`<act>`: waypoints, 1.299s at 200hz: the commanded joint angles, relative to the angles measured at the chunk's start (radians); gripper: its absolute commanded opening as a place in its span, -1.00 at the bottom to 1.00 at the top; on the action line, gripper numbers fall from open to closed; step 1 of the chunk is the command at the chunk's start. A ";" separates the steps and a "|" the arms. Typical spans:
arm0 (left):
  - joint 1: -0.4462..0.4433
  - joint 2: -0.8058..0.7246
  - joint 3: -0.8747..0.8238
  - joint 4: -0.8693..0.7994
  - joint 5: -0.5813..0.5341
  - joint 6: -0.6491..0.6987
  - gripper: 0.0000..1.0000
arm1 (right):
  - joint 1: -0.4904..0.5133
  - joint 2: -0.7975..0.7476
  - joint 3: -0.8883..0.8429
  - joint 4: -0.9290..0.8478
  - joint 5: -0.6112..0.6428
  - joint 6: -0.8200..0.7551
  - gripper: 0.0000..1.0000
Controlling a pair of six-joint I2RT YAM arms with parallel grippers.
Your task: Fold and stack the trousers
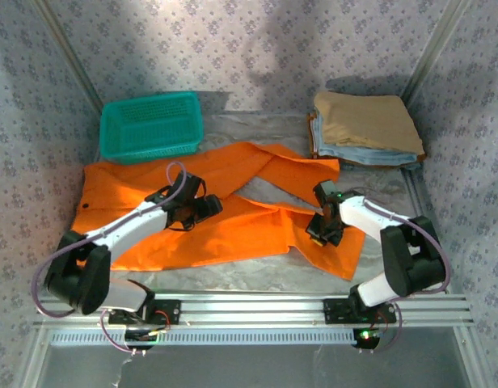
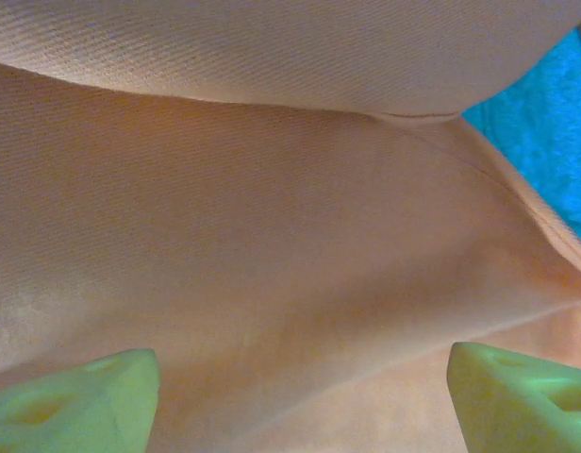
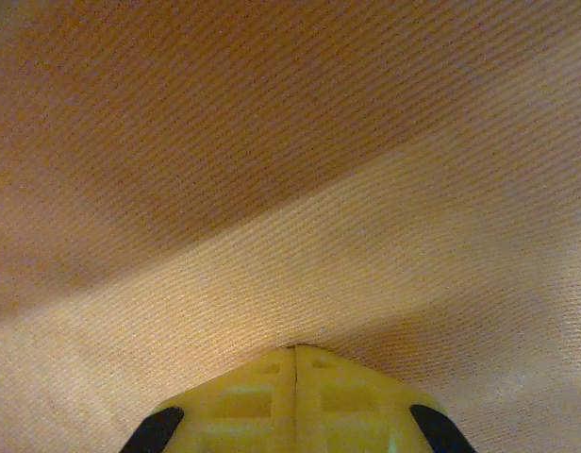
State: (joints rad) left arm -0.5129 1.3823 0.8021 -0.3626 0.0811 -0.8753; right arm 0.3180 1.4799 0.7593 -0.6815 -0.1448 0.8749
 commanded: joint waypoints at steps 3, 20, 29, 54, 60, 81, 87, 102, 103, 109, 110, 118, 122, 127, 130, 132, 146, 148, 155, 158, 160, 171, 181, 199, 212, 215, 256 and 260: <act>-0.004 0.000 0.006 0.066 -0.009 0.009 0.62 | -0.089 0.036 -0.004 -0.099 0.019 -0.029 -1.00; 0.001 -0.010 -0.004 0.072 -0.008 0.015 0.65 | -0.169 0.061 0.013 -0.135 0.000 -0.074 -1.00; 0.006 -0.022 -0.017 0.078 -0.005 0.018 0.66 | -0.216 0.067 0.015 -0.150 0.005 -0.085 -1.00; 0.028 -0.062 -0.067 0.101 0.020 0.027 0.67 | -0.337 0.058 0.023 -0.164 0.011 -0.123 -1.00; 0.032 -0.071 -0.078 0.102 0.026 0.031 0.67 | -0.352 0.054 0.034 -0.180 0.036 -0.135 -1.00; 0.032 -0.086 -0.104 0.103 0.040 0.052 0.68 | -0.436 0.057 0.053 -0.240 0.089 -0.160 -1.00; 0.030 -0.086 -0.112 0.105 0.047 0.057 0.68 | -0.466 0.055 0.055 -0.229 0.098 -0.185 -1.00; 0.030 -0.086 -0.132 0.102 0.052 0.064 0.68 | -0.440 0.019 0.080 -0.229 0.131 -0.179 -1.00; 0.030 -0.085 -0.133 0.102 0.051 0.065 0.68 | -0.434 0.016 0.084 -0.230 0.133 -0.176 -1.00; 0.030 -0.086 -0.144 0.102 0.048 0.066 0.68 | -0.391 0.000 0.108 -0.243 0.142 -0.166 -1.00; 0.030 -0.086 -0.145 0.102 0.049 0.066 0.68 | -0.379 -0.002 0.111 -0.245 0.144 -0.163 -1.00; 0.030 -0.087 -0.156 0.100 0.046 0.065 0.68 | -0.299 -0.013 0.154 -0.263 0.161 -0.141 -1.00; 0.029 -0.087 -0.162 0.103 0.046 0.063 0.69 | -0.253 -0.013 0.180 -0.268 0.173 -0.127 -1.00; 0.030 -0.087 -0.170 0.107 0.047 0.060 0.69 | -0.192 -0.009 0.210 -0.267 0.187 -0.110 -1.00; 0.028 -0.085 -0.175 0.111 0.048 0.058 0.69 | -0.159 -0.005 0.224 -0.261 0.191 -0.102 -1.00; 0.028 -0.084 -0.177 0.114 0.048 0.055 0.69 | -0.137 0.000 0.235 -0.256 0.195 -0.096 -1.00; 0.026 -0.073 -0.193 0.133 0.047 0.046 0.69 | -0.011 0.076 0.309 -0.213 0.176 -0.062 -1.00; 0.025 -0.072 -0.196 0.136 0.046 0.044 0.69 | 0.003 0.087 0.319 -0.203 0.171 -0.061 -1.00; 0.024 -0.068 -0.206 0.143 0.041 0.036 0.69 | 0.054 0.140 0.352 -0.171 0.160 -0.055 -1.00; 0.024 -0.066 -0.209 0.145 0.038 0.032 0.69 | 0.073 0.165 0.367 -0.163 0.159 -0.052 -1.00; 0.024 -0.066 -0.211 0.146 0.037 0.029 0.69 | 0.085 0.180 0.379 -0.159 0.159 -0.049 -1.00; 0.021 -0.067 -0.228 0.154 0.027 0.012 0.68 | 0.144 0.271 0.444 -0.153 0.154 -0.048 -1.00; 0.015 -0.079 -0.250 0.158 0.021 -0.008 0.67 | 0.184 0.332 0.489 -0.147 0.146 -0.047 -1.00; -0.015 -0.111 -0.290 0.143 -0.005 -0.052 0.67 | 0.227 0.367 0.452 -0.121 0.126 -0.028 -1.00; -0.055 -0.139 -0.319 0.119 -0.040 -0.087 0.67 | 0.241 0.339 0.346 -0.094 0.126 -0.004 -1.00; -0.064 -0.145 -0.325 0.112 -0.047 -0.097 0.67 | 0.240 0.329 0.322 -0.088 0.123 0.001 -1.00; -0.207 -0.264 -0.461 0.039 -0.094 -0.299 0.66 | 0.173 0.126 0.025 -0.082 0.127 0.018 -1.00; -0.221 -0.282 -0.478 0.027 -0.101 -0.323 0.65 | 0.159 0.101 0.004 -0.086 0.128 0.018 -1.00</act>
State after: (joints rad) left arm -0.6628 1.1538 0.4343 -0.1928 -0.0032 -1.0191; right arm 0.5331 1.6440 0.9245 -0.6617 -0.0463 0.8585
